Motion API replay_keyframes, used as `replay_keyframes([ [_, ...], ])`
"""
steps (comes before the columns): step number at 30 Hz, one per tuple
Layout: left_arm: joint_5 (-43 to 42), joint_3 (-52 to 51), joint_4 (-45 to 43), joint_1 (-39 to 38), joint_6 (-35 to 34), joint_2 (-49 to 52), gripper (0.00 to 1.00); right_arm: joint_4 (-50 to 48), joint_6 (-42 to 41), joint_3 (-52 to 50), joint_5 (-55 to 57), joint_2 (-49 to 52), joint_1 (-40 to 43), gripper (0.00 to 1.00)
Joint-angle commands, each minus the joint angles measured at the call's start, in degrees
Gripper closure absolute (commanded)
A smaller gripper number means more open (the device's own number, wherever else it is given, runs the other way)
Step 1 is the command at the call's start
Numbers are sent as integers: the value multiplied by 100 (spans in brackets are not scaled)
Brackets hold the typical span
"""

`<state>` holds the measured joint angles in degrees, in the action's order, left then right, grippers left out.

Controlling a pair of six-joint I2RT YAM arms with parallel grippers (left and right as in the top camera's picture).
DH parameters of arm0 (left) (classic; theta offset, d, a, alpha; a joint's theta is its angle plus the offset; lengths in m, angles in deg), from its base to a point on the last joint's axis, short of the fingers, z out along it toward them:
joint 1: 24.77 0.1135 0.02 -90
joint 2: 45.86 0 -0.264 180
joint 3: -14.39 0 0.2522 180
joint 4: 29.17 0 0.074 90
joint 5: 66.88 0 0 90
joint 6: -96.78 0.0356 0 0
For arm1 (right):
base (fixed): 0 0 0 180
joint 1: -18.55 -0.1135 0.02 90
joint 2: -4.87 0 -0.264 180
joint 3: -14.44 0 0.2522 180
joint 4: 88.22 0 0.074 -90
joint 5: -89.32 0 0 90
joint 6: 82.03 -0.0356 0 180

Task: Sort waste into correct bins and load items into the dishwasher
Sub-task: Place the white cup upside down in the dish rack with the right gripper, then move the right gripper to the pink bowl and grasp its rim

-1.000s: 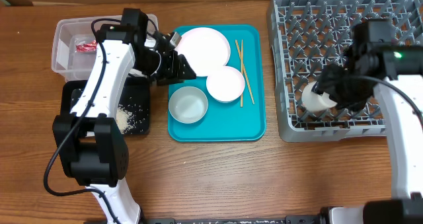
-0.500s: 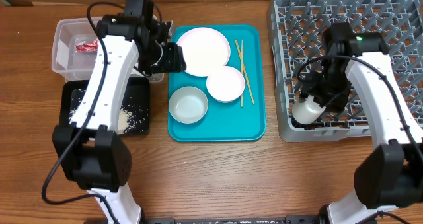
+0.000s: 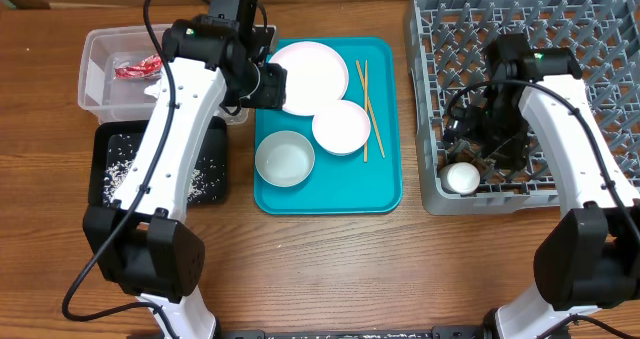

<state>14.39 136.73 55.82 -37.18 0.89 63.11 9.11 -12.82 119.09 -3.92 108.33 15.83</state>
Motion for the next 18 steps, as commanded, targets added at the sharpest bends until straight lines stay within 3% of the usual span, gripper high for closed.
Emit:
replay_keyframes([
  [1,195,485,144,7,-55,-111,41,-33,173,669,-428,-57,-39,10],
  [5,439,1032,361,11,-59,-111,41,-332,168,1137,-857,-57,-284,15],
  [7,612,1252,393,11,-59,-111,41,-664,125,1145,-984,-57,-509,24],
  [10,1038,1397,352,11,-57,-111,38,-1274,-105,1049,-977,-22,-994,29],
  [13,1412,1390,365,13,-63,-107,34,-1770,-621,872,-756,63,-1521,31],
  [18,1709,1379,393,129,-726,-107,34,-2087,-1419,647,-216,380,-2052,34],
])
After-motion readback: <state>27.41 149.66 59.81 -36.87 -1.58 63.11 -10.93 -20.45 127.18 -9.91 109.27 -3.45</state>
